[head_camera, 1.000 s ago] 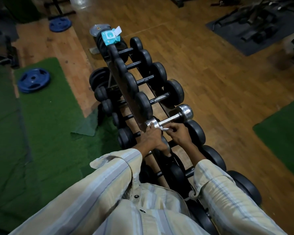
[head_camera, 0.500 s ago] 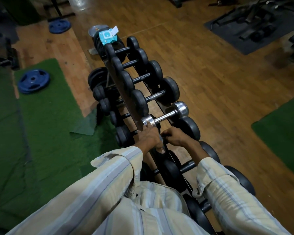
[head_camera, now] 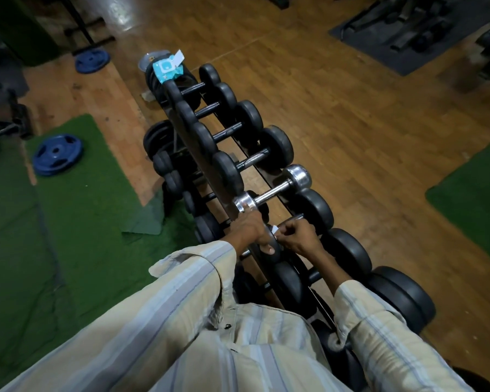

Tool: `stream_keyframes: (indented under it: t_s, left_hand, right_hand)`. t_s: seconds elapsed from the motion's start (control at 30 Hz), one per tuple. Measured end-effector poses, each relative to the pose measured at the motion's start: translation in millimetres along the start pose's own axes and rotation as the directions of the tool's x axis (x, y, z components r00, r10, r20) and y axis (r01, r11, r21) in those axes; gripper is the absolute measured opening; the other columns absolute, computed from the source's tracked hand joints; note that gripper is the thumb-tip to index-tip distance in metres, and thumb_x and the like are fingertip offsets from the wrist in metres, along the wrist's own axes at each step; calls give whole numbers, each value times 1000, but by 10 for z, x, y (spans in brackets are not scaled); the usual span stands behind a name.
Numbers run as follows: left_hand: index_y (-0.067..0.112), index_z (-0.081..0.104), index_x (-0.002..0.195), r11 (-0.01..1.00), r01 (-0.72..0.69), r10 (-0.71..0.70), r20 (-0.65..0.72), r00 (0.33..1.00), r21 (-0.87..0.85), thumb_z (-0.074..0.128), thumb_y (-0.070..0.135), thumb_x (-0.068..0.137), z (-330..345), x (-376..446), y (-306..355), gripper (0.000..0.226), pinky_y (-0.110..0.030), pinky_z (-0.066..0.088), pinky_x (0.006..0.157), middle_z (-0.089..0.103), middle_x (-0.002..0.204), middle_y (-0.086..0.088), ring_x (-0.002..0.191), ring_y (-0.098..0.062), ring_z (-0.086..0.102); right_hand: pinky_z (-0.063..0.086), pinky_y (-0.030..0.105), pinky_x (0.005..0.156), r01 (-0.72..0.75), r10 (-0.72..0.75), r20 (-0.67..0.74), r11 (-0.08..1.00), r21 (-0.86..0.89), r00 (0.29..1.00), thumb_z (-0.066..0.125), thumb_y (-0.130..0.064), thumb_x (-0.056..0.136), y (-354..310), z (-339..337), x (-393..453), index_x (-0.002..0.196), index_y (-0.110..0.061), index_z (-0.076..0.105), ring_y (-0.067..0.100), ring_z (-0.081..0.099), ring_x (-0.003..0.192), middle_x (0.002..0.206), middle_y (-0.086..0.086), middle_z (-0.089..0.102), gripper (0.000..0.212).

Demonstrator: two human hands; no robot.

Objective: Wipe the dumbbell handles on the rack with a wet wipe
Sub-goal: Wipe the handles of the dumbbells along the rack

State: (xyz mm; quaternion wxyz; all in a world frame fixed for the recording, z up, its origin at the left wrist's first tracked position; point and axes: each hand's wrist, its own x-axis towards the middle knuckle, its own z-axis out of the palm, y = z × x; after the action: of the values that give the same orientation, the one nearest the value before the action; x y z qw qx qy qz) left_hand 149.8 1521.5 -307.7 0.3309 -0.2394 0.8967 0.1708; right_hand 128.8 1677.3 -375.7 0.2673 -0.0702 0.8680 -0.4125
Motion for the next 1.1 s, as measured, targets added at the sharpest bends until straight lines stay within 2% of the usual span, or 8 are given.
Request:
stream_keyframes:
  t_s: [0.2, 0.4, 0.6, 0.7, 0.77, 0.83, 0.93, 1.1]
  left_hand:
    - [15, 53, 127, 999, -35, 35, -7, 999, -18, 98, 47, 44, 9, 34, -16, 100, -40, 53, 98, 55, 125, -5, 116, -25, 57]
    - [14, 51, 130, 999, -39, 39, -9, 999, -30, 97, 47, 48, 26, 66, -37, 101, -39, 54, 97, 55, 126, -5, 113, -24, 57]
    - [14, 51, 130, 998, -54, 53, -13, 998, -23, 95, 41, 57, 55, 128, -76, 90, -41, 53, 97, 54, 122, -4, 105, -21, 54]
    - [13, 50, 131, 998, -52, 51, -17, 999, -27, 96, 41, 57, 65, 129, -74, 92, -41, 52, 98, 55, 123, -4, 105, -22, 55]
    - [12, 48, 133, 999, -45, 44, -23, 999, -25, 97, 44, 51, 67, 121, -68, 101, -41, 52, 100, 56, 126, -5, 112, -24, 58]
    - [10, 47, 135, 999, -36, 36, -21, 999, -27, 98, 45, 47, 72, 123, -64, 108, -41, 53, 99, 56, 127, -5, 114, -25, 59]
    - [11, 49, 134, 999, -42, 42, -17, 999, -26, 100, 46, 41, 76, 120, -65, 111, -41, 52, 99, 55, 127, -4, 115, -25, 58]
    - [13, 47, 133, 999, -46, 46, -26, 999, -24, 99, 43, 45, 75, 108, -70, 106, -45, 50, 102, 53, 130, -4, 119, -27, 56]
  right_hand:
    - [48, 30, 66, -201, 217, -216, 975, 94, 952, 72, -16, 75, 44, 251, -57, 73, -5, 67, 18, 64, 70, 72, 5, 70, 12]
    - [47, 25, 61, -412, 495, -142, 824, 388, 857, 80, -6, 65, 76, 344, 36, 67, -11, 66, 20, 62, 65, 69, 5, 67, 14]
    - [51, 30, 50, -375, 583, 135, 312, 873, 801, 40, 17, 80, -2, 354, 6, 66, -4, 48, 21, 52, 56, 63, 13, 52, 27]
    - [51, 26, 44, -326, 554, 238, 64, 943, 798, 30, 11, 73, -53, 313, -33, 61, -13, 36, 19, 37, 51, 59, 7, 39, 27]
    - [56, 32, 55, -316, 495, 286, -25, 948, 820, 36, 1, 63, -118, 302, -51, 59, -10, 43, 25, 49, 55, 61, 11, 50, 14]
    - [55, 43, 78, -294, 429, 288, -54, 954, 856, 40, -3, 67, -136, 305, -12, 59, -5, 51, 34, 59, 69, 67, 16, 59, 14]
    - [51, 46, 87, -277, 420, 262, -27, 961, 869, 45, -6, 63, -153, 311, 64, 63, -6, 50, 35, 58, 73, 72, 16, 57, 5]
    - [56, 28, 55, -353, 362, 325, 12, 936, 874, 40, -5, 60, -199, 268, -18, 57, -3, 54, 30, 61, 53, 64, 16, 58, 14]
